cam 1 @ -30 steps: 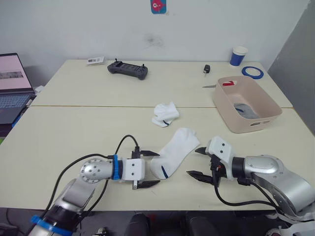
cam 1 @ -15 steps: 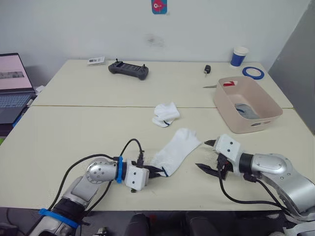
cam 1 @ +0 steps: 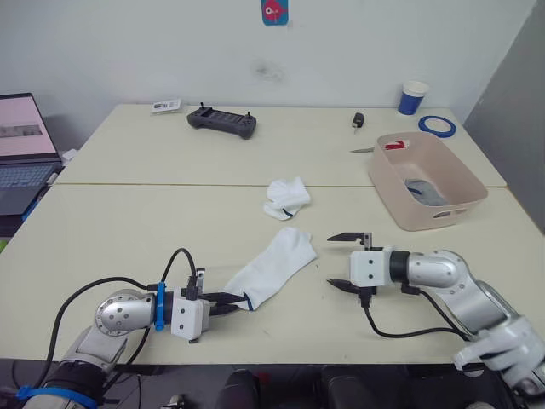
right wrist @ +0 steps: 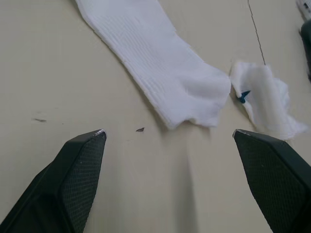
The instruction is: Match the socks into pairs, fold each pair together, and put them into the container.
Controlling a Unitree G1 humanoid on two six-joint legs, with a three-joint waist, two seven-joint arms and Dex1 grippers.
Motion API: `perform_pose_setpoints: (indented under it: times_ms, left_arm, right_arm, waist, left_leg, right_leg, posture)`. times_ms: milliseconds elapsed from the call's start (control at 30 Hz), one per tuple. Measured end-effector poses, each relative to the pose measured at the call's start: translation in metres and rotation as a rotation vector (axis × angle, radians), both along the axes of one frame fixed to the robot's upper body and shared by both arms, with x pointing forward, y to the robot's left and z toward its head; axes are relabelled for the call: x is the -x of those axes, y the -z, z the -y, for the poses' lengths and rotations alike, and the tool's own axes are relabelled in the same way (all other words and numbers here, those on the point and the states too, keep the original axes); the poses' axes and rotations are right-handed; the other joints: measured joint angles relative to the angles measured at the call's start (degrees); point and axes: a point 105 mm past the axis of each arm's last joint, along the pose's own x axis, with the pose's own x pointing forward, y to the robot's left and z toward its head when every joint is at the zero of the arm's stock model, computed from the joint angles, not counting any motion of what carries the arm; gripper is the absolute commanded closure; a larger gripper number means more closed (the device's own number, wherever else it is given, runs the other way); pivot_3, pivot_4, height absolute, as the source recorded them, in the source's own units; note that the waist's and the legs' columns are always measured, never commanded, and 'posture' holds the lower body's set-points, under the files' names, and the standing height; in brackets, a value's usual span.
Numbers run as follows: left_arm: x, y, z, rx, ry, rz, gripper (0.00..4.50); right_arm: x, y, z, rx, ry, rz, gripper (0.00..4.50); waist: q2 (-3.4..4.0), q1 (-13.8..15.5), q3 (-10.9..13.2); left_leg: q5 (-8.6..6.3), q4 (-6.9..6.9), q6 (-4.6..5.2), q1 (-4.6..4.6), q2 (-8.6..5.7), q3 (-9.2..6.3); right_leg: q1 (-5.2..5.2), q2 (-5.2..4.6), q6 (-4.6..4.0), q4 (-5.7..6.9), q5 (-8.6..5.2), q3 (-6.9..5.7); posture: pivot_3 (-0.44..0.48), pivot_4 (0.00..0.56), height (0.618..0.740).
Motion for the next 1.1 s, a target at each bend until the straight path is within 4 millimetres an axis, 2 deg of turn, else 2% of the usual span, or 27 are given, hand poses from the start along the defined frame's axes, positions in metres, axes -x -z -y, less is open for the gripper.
perform_pose_setpoints:
  times_ms: [67,167,267,433,533,667,833,867,933,1100]
  left_arm:
    - [-0.001,0.000,0.000,0.015,-0.018,-0.027,4.47]
    - [0.003,0.003,-0.002,0.062,-0.065,-0.159,3.85]
    - [0.008,-0.001,-0.004,0.077,-0.098,-0.241,2.93]
    - [0.011,-0.019,-0.017,0.040,-0.128,-0.248,1.44]
    - [0.019,-0.022,-0.014,0.002,-0.098,-0.250,1.44]
    - [0.028,-0.013,0.000,-0.059,-0.064,-0.253,1.44]
    - [0.015,-0.005,0.008,-0.121,-0.078,-0.153,1.44]
    - [0.012,-0.005,0.010,-0.119,-0.076,-0.126,1.74]
    - [0.009,-0.005,0.014,-0.122,-0.067,-0.102,2.04]
    - [0.005,-0.003,0.018,-0.131,-0.053,-0.093,3.61]
  right_arm:
    - [-0.004,0.001,-0.004,-0.010,-0.010,-0.001,0.00]
    - [-0.003,0.002,-0.009,-0.035,-0.017,-0.022,0.00]
    - [0.000,0.004,-0.006,-0.051,0.001,-0.049,0.00]
    - [0.006,0.003,-0.001,-0.091,0.038,-0.088,0.00]
    - [0.007,-0.002,0.003,-0.104,0.060,-0.086,0.00]
    - [0.008,-0.003,0.009,-0.108,0.093,-0.103,0.00]
    - [0.010,-0.003,0.008,-0.101,0.095,-0.119,0.00]
    - [0.010,-0.003,0.008,-0.101,0.094,-0.119,0.00]
    - [0.008,-0.005,0.006,-0.090,0.081,-0.101,0.00]
    - [-0.015,-0.011,-0.002,0.069,-0.022,0.063,0.00]
  waist:
    - [0.00,0.12,0.00]
    - [0.00,0.09,0.00]
    - [-0.01,0.15,0.01]
    - [0.00,0.12,0.01]
    - [0.00,0.13,0.01]
    - [-0.01,0.13,0.01]
    - [0.00,0.20,0.01]
    - [0.00,0.22,0.01]
    - [0.01,0.19,0.01]
    - [0.01,-0.02,0.01]
  left_leg:
    - [0.00,-0.01,0.00,-0.03,0.01,-0.05]
    - [0.00,0.00,0.00,-0.11,0.01,-0.05]
    - [0.00,0.01,0.00,-0.13,0.02,-0.10]
    - [0.00,0.01,0.00,-0.05,0.03,-0.10]
    - [0.00,0.03,0.00,-0.05,0.01,-0.06]
    - [0.00,0.03,0.00,-0.06,0.00,-0.05]
    - [0.00,0.03,0.00,-0.04,-0.01,-0.09]
    - [0.00,0.05,0.00,-0.04,-0.02,-0.08]
    - [0.00,0.08,0.00,-0.05,-0.02,-0.04]
    - [0.00,0.08,0.00,-0.02,0.00,0.00]
  right_leg:
    - [0.00,0.00,-0.01,0.00,-0.01,-0.04]
    - [-0.03,0.00,0.00,-0.02,-0.02,-0.02]
    - [-0.04,0.00,-0.02,-0.02,-0.03,-0.06]
    - [0.00,0.00,-0.06,0.03,-0.05,-0.06]
    - [0.00,-0.02,-0.06,0.02,-0.04,-0.02]
    - [0.00,-0.03,-0.05,-0.01,-0.04,-0.02]
    - [0.01,0.00,-0.05,0.02,-0.04,-0.04]
    - [0.01,-0.01,-0.04,0.02,-0.03,-0.03]
    - [0.01,-0.02,0.00,0.02,0.00,0.01]
    - [-0.01,0.01,-0.01,0.02,0.04,0.01]
  posture:
    - [0.000,0.150,0.740]
    - [0.000,0.150,0.740]
    - [0.000,0.150,0.740]
    - [0.000,0.150,0.740]
    - [0.000,0.150,0.740]
    - [0.000,0.150,0.740]
    - [0.000,0.150,0.740]
    - [0.000,0.150,0.740]
    - [0.000,0.150,0.740]
    - [0.000,0.150,0.740]
